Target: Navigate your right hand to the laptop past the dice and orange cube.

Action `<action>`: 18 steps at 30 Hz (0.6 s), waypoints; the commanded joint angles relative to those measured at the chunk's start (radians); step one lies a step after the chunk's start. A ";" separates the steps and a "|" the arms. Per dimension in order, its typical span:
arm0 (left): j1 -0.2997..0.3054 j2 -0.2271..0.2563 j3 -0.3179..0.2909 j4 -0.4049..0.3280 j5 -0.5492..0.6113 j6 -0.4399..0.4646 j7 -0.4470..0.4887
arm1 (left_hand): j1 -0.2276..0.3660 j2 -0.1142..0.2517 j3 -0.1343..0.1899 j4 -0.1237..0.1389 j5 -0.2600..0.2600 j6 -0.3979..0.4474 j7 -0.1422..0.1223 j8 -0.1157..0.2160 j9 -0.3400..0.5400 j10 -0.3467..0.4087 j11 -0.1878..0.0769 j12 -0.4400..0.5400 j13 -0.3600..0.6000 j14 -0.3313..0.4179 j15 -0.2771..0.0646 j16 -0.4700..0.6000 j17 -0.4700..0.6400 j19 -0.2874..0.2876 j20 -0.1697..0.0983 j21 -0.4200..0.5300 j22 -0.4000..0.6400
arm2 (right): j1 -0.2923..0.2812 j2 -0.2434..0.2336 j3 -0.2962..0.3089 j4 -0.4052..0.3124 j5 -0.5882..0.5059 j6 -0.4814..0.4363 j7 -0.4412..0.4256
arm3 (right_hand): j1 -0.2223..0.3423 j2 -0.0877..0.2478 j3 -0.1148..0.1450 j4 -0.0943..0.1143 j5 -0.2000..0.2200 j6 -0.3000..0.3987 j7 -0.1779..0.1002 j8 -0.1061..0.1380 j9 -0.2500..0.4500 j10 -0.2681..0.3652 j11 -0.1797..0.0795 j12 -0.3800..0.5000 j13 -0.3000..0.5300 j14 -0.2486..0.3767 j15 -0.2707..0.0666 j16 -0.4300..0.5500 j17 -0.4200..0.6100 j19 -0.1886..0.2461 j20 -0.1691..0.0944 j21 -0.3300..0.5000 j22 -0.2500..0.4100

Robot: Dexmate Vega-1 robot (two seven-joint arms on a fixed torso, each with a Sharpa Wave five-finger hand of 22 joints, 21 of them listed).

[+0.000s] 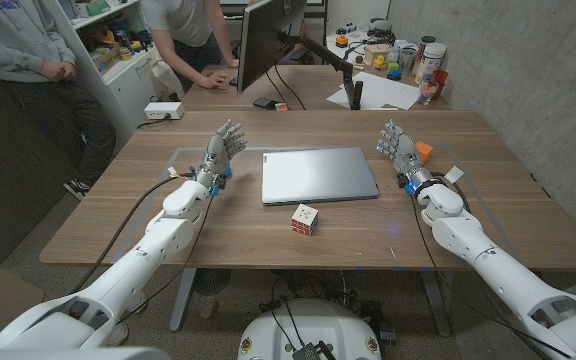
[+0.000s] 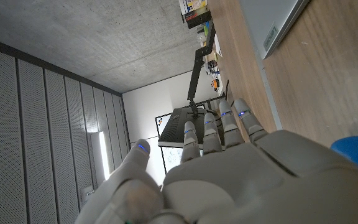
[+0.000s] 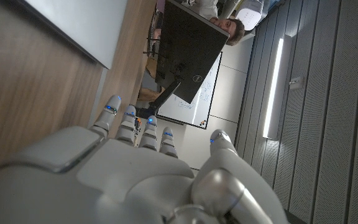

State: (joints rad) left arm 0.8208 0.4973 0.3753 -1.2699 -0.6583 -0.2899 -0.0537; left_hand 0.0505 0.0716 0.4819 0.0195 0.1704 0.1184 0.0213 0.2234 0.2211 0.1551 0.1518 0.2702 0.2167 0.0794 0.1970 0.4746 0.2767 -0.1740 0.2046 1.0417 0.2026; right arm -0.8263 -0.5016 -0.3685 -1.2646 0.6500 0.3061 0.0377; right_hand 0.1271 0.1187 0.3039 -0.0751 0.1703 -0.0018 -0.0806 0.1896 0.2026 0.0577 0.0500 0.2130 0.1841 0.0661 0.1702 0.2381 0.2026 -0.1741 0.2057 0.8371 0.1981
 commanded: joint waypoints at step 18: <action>0.002 0.004 0.013 -0.002 0.025 -0.002 0.011 | 0.001 0.011 0.005 0.001 0.005 0.007 0.002 0.004 0.003 0.000 0.007 0.006 0.004 0.001 0.008 0.004 0.005 -0.080 0.009 0.029 0.006 | -0.097 -0.110 0.010 -0.221 -0.222 -0.053 -0.261 | 0.002 -0.029 -0.013 -0.017 0.005 -0.008 -0.023 0.004 0.002 -0.010 -0.018 -0.003 0.004 -0.027 -0.053 -0.013 -0.005 -0.031 0.010 0.001 0.002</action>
State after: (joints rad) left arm 0.8159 0.4951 0.3838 -1.2643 -0.6494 -0.2923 -0.0576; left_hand 0.0505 0.0715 0.4819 0.0195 0.1703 0.1183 0.0213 0.2234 0.2210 0.1549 0.1517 0.2701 0.2166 0.0794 0.1969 0.4747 0.2766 -0.1738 0.2041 1.0660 0.2072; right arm -0.8485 -0.5241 -0.3611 -1.3001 0.6017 0.3143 -0.0252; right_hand 0.1281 0.1035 0.2923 -0.0865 0.1702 -0.0063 -0.0924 0.1896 0.2025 0.0520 0.0446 0.2130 0.1840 0.0496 0.1245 0.2311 0.1998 -0.1741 0.2055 0.8403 0.1980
